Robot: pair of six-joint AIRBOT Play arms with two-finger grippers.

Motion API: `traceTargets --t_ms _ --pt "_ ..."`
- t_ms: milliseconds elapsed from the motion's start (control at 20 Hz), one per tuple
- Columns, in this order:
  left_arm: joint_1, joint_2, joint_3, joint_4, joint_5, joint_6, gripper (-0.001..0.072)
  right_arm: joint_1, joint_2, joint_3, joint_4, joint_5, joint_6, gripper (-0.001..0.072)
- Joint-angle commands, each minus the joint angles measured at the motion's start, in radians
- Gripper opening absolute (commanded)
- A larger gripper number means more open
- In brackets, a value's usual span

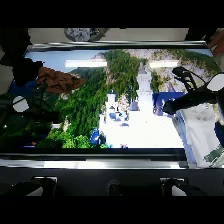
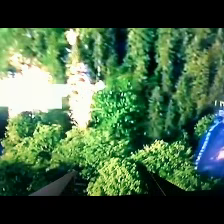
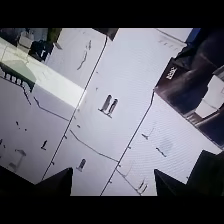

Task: Fold the shirts.

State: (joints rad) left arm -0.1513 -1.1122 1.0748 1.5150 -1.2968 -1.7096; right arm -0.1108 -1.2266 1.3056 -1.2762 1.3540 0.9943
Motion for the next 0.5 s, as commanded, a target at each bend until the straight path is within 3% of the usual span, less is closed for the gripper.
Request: traceTargets --t_ms 0,50,100,250,350,450 --pt "0.0 -0.006 0.0 -0.007 0.14 -0.005 0.0537 0.001 0.001 0.0 -0.001 -0.155 -0.007 0.0604" --pt "0.0 -0.009 0.0 -0.016 0.211 -0.005 0.0563 0.001 0.001 0.0 -0.003 -0.185 -0.007 0.0604" --pt "0.003 -0.014 0.002 -0.011 0.304 -0.017 0.0715 0.001 0.001 0.0 -0.002 -0.216 -0.007 0.0605" --pt "0.137 -0.14 0.13 -0.027 0.446 -0.2 0.072 0.001 0.001 0.0 0.006 -0.225 -0.003 0.0605" --pt "0.283 -0.291 0.29 -0.132 0.411 -0.203 0.072 0.001 0.001 0.0 0.02 -0.206 -0.003 0.0605" --pt "0.422 -0.445 0.423 -0.284 0.345 -0.262 0.072 0.001 0.001 0.0 0.045 -0.172 -0.003 0.0604"
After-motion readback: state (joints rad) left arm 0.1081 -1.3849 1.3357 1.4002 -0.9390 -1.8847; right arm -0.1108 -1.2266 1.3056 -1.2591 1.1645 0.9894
